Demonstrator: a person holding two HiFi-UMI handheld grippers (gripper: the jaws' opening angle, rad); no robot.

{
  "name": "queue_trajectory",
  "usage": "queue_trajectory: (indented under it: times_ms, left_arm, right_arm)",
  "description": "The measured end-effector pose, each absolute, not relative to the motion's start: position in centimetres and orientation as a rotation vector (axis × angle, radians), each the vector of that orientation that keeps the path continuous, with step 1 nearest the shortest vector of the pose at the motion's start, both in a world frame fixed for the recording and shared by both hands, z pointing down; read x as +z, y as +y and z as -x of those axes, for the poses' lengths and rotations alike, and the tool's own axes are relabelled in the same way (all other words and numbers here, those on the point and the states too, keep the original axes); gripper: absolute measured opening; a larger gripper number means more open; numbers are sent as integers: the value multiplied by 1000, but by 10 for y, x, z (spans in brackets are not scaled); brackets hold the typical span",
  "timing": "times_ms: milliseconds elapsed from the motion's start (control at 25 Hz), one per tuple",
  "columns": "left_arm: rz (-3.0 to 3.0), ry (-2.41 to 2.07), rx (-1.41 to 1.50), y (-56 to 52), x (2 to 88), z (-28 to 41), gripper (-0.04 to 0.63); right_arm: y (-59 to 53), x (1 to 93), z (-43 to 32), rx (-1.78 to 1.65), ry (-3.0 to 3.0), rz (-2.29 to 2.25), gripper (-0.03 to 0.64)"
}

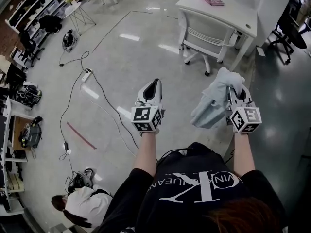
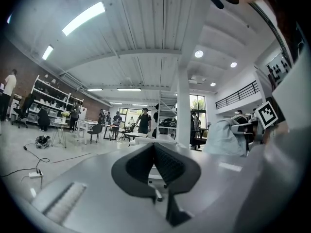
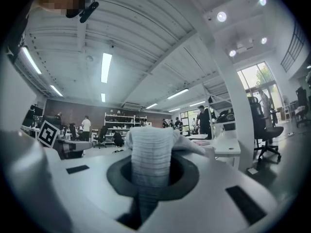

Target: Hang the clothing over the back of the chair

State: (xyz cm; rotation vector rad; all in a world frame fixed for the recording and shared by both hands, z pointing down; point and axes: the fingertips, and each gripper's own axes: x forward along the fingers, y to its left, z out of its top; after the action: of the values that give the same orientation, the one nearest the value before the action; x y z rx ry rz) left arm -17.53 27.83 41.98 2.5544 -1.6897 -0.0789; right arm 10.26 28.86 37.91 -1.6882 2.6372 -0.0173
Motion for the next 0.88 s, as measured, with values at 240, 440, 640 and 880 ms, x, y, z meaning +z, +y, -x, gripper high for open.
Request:
queue_trajectory:
  times_ms: [240, 440, 640, 880]
  left_arm:
    - [-2556, -1705, -86, 267, 415, 184, 11]
    - [-2550, -1703, -93, 249, 417, 189, 11]
    - [-2547, -1705, -50, 219, 427, 199, 11]
    - [-2534, -1708, -51, 161, 427, 205, 11]
  right_arm:
    - [275, 375, -87, -6, 2643, 1655, 35]
    - [251, 376, -71, -12, 2660, 1615, 35]
    - [217, 388, -54, -31, 2675, 1590, 35]
    - [168, 397, -50, -60, 2698, 1591, 35]
